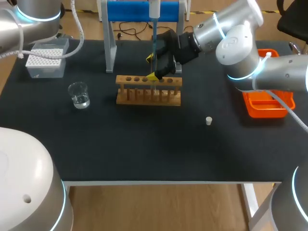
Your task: Invert the test tube, pick up the pipette, mount the tip to pipette, aspirate from beaker and dispense into the tube, eject the tip, return the pipette, and cap with the stopper.
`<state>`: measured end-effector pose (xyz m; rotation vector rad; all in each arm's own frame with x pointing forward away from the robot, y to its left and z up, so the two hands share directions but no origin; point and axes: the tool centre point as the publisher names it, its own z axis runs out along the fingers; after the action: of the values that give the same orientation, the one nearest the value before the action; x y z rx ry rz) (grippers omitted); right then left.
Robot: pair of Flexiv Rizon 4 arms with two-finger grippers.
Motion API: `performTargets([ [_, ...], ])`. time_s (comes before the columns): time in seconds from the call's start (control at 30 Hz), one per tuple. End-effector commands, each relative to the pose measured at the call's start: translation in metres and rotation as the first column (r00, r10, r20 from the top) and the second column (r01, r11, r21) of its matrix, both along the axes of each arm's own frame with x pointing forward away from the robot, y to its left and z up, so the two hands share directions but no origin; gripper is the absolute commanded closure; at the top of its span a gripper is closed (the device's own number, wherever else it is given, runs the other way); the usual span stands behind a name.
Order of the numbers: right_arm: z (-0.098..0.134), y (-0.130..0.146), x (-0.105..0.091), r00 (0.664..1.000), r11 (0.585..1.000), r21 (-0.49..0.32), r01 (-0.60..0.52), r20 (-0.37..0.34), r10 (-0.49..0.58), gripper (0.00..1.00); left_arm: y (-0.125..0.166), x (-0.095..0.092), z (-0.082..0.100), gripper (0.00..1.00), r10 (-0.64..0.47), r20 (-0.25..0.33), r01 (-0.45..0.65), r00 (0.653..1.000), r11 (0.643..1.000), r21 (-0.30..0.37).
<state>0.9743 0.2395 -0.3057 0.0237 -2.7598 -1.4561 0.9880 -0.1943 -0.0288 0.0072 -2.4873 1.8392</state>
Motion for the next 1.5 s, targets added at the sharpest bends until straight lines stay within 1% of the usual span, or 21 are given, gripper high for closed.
performTargets([
  [0.03,0.0,0.0,0.0,1.0,1.0,-0.002,-0.001,0.0,0.001,0.0,0.0,-0.004,0.005,1.0,0.01,0.004,-0.01,1.0,1.0,0.006],
  [0.4,0.0,0.0,0.0,1.0,1.0,-0.002,-0.001,0.0,0.001,0.0,0.0,-0.007,0.018,1.0,0.019,0.008,-0.019,1.0,1.0,0.02],
  [0.57,0.0,0.0,0.0,1.0,1.0,-0.002,-0.001,0.0,0.001,0.0,0.004,-0.011,0.027,1.0,0.034,0.027,-0.034,0.999,0.999,0.016],
  [0.8,0.0,0.0,0.0,1.0,1.0,-0.002,-0.001,0.0,0.001,0.0,0.019,-0.021,0.041,1.0,0.065,0.036,-0.066,0.997,0.997,0.043],
  [0.93,0.0,0.0,0.0,1.0,1.0,-0.002,-0.001,0.0,0.001,0.0,0.037,-0.035,0.044,1.0,0.098,0.044,-0.1,0.994,0.993,0.055],
  [1.03,0.0,0.0,0.0,1.0,1.0,-0.002,-0.001,0.0,0.001,0.0,0.054,-0.049,0.04,1.0,0.126,0.058,-0.128,0.99,0.991,0.034],
  [1.07,0.0,0.0,0.0,1.0,1.0,-0.002,-0.001,0.0,0.001,0.0,0.058,-0.054,0.037,1.0,0.137,0.06,-0.14,0.989,0.989,0.045],
  [1.23,0.0,0.0,0.0,1.0,1.0,-0.002,-0.001,0.0,0.001,0.0,0.074,-0.079,0.018,1.0,0.15,0.066,-0.154,0.986,0.987,0.054],
  [1.37,0.0,0.0,0.0,1.0,1.0,-0.002,-0.001,0.0,0.001,0.0,0.078,-0.097,-0.004,1.0,0.145,0.059,-0.147,0.988,0.988,0.047],
  [1.5,0.0,0.0,0.0,1.0,1.0,-0.002,-0.001,0.0,0.001,0.0,0.075,-0.112,-0.028,1.0,0.132,0.046,-0.134,0.99,0.991,0.03],
])
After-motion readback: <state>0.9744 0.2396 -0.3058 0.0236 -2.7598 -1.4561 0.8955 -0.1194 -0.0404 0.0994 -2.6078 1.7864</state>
